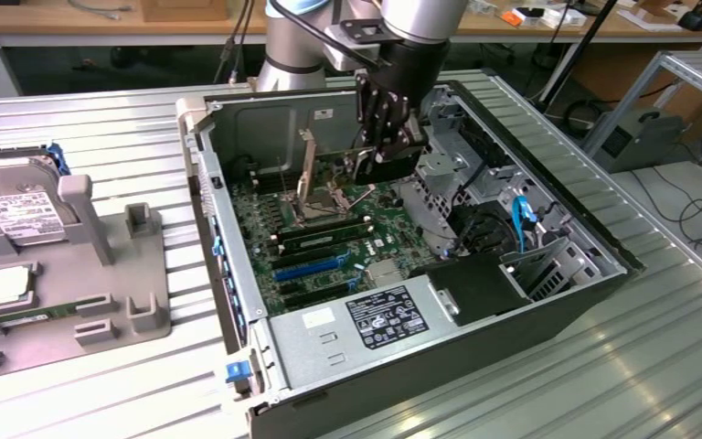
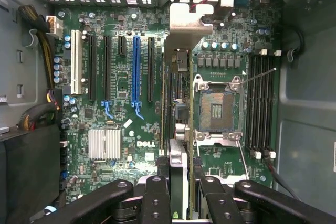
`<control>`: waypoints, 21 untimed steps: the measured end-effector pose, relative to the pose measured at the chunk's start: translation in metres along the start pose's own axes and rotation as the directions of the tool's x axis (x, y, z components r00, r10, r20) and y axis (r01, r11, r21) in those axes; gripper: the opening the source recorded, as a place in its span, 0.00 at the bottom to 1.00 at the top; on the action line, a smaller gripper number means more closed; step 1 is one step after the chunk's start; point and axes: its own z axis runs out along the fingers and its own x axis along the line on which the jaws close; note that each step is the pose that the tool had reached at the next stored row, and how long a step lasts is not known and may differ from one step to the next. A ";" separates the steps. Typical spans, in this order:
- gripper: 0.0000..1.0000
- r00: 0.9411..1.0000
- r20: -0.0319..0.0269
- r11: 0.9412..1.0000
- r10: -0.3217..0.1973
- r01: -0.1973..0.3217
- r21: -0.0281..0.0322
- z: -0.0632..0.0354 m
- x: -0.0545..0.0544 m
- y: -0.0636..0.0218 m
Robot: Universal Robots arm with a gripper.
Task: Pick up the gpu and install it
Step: 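Insert the gpu into the slot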
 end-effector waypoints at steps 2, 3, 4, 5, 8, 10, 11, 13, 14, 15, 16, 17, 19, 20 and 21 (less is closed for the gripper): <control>0.27 1.000 0.000 1.000 0.000 0.000 0.000 0.0006 0.000 0.0000; 0.27 1.000 0.000 1.000 0.000 0.000 0.000 0.0008 0.000 0.0000; 0.27 1.000 0.000 1.000 0.000 0.000 0.000 0.0009 0.000 0.0000; 0.27 1.000 0.000 1.000 0.000 0.000 0.000 0.0012 0.000 0.0000; 0.27 1.000 0.000 1.000 0.000 0.000 0.000 0.0017 0.000 0.0001; 0.27 1.000 0.000 1.000 0.000 0.000 0.000 0.0020 0.001 0.0003; 0.27 1.000 0.000 1.000 0.000 0.000 0.000 0.0019 0.002 0.0005; 0.27 1.000 0.000 1.000 0.000 0.000 0.000 0.0020 0.004 0.0009; 0.27 1.000 0.000 1.000 0.000 0.000 0.000 0.0019 0.005 0.0011; 0.27 1.000 0.000 1.000 0.000 0.000 0.000 0.0019 0.005 0.0013; 0.27 1.000 0.000 1.000 0.000 0.000 0.000 0.0019 0.006 0.0014; 0.27 1.000 0.000 1.000 0.000 0.000 0.000 0.0020 0.007 0.0016; 0.27 1.000 0.000 1.000 0.000 0.000 0.000 0.0020 0.008 0.0018; 0.27 1.000 0.000 1.000 0.000 0.000 0.000 0.0020 0.009 0.0019; 0.27 1.000 0.000 1.000 0.000 0.000 0.000 0.0021 0.009 0.0020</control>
